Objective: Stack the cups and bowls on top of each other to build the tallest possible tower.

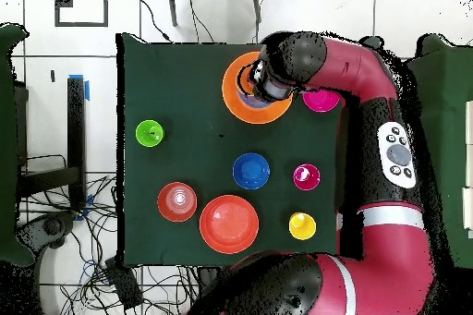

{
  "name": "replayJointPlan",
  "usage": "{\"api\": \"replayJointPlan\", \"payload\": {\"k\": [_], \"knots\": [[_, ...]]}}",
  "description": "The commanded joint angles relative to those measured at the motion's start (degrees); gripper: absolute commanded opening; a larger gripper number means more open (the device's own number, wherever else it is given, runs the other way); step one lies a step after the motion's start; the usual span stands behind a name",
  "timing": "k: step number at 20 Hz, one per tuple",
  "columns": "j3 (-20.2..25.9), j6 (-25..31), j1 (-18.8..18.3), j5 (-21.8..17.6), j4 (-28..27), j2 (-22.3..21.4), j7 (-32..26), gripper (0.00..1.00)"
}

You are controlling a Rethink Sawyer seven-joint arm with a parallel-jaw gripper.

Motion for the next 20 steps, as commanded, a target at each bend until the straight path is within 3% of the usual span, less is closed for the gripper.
{"api": "replayJointPlan", "payload": {"k": [1, 20], "knots": [[3.8, -2.1, 0.2, -5.1, -1.4, 2.5, -14.6, 0.00], [4.0, -2.1, 0.0, -5.5, -2.2, 2.9, -14.6, 0.00]]}}
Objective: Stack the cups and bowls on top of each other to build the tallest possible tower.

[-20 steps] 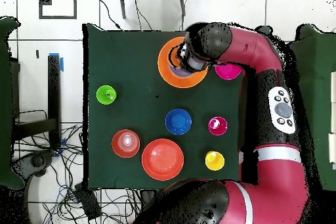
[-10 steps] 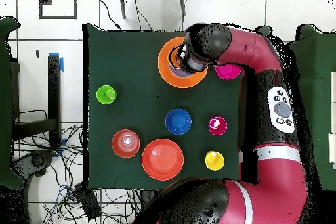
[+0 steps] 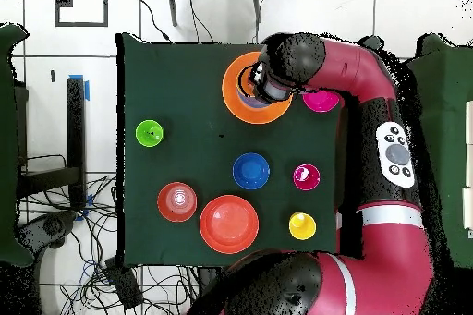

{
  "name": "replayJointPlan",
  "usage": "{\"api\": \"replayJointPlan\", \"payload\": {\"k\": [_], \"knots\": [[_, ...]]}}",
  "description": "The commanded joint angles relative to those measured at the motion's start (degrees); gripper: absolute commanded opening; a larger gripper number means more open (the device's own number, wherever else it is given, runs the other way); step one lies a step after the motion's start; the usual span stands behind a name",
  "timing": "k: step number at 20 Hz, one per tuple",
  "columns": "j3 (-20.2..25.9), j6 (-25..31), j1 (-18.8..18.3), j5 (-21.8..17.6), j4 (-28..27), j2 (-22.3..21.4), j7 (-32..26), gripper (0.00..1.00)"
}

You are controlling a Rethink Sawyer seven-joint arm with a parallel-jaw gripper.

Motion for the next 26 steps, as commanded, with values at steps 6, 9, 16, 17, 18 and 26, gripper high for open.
{"api": "replayJointPlan", "payload": {"k": [6, 9, 16, 17, 18, 26], "knots": [[4.1, -2.0, -0.1, -4.7, -2.1, 2.7, -14.5, 0.00], [4.0, -2.2, -0.1, -4.8, -2.0, 2.7, -14.4, 0.00], [4.0, -2.3, 0.1, -5.1, -2.1, 2.7, -14.3, 0.00], [4.0, -2.3, 0.1, -5.1, -2.2, 2.7, -14.1, 0.00], [4.0, -2.3, 0.2, -5.1, -2.3, 2.8, -14.0, 0.00], [4.0, -2.8, 0.6, -5.4, -2.1, 3.0, -13.2, 0.00]]}}
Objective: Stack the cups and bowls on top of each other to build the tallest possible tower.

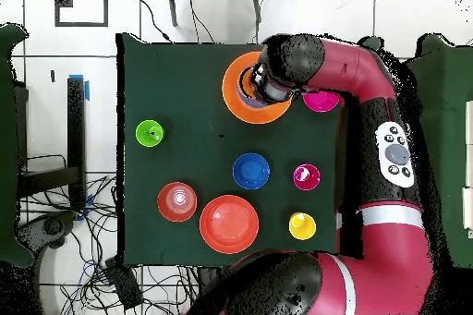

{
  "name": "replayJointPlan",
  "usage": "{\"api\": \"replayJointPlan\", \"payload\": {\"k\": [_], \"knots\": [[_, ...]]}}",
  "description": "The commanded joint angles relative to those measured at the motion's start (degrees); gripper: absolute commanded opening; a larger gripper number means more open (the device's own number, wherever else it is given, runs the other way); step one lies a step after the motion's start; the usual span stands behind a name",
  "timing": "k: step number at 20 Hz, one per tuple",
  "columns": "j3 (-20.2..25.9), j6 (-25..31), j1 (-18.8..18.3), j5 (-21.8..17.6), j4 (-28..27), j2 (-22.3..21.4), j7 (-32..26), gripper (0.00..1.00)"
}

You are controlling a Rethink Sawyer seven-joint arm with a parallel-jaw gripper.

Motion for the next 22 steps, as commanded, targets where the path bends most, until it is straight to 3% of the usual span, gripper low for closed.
{"api": "replayJointPlan", "payload": {"k": [1, 22], "knots": [[4.0, -2.9, 0.6, -4.4, -2.2, 3.0, -13.2, 0.00], [3.7, -2.5, 1.9, -4.6, -3.2, 3.4, -10.9, 0.00]]}}
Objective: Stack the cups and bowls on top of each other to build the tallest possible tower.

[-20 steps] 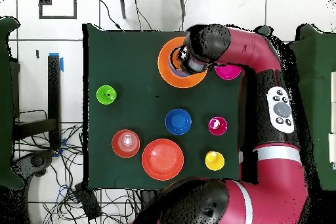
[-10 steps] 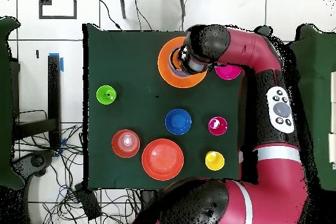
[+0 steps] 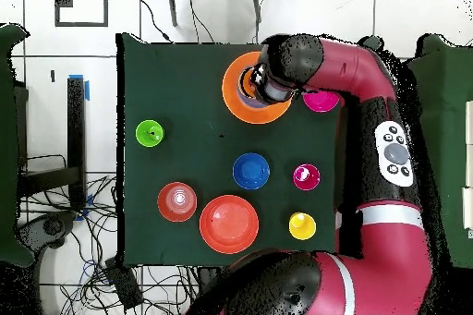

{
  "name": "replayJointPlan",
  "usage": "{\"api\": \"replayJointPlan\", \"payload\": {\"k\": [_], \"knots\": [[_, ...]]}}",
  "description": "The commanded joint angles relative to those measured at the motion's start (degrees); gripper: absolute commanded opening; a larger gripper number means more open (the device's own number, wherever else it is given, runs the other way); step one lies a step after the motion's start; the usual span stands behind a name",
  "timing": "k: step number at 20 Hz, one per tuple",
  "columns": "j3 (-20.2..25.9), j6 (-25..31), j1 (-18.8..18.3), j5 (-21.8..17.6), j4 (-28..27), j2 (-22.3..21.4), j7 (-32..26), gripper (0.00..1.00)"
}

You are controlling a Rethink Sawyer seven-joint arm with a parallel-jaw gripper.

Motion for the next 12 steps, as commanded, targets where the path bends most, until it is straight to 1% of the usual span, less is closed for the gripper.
{"api": "replayJointPlan", "payload": {"k": [1, 12], "knots": [[3.7, -2.6, 1.8, -3.9, -2.8, 3.3, -10.9, 0.00], [3.4, -2.0, 2.5, -3.9, -3.5, 3.5, -10.3, 0.00]]}}
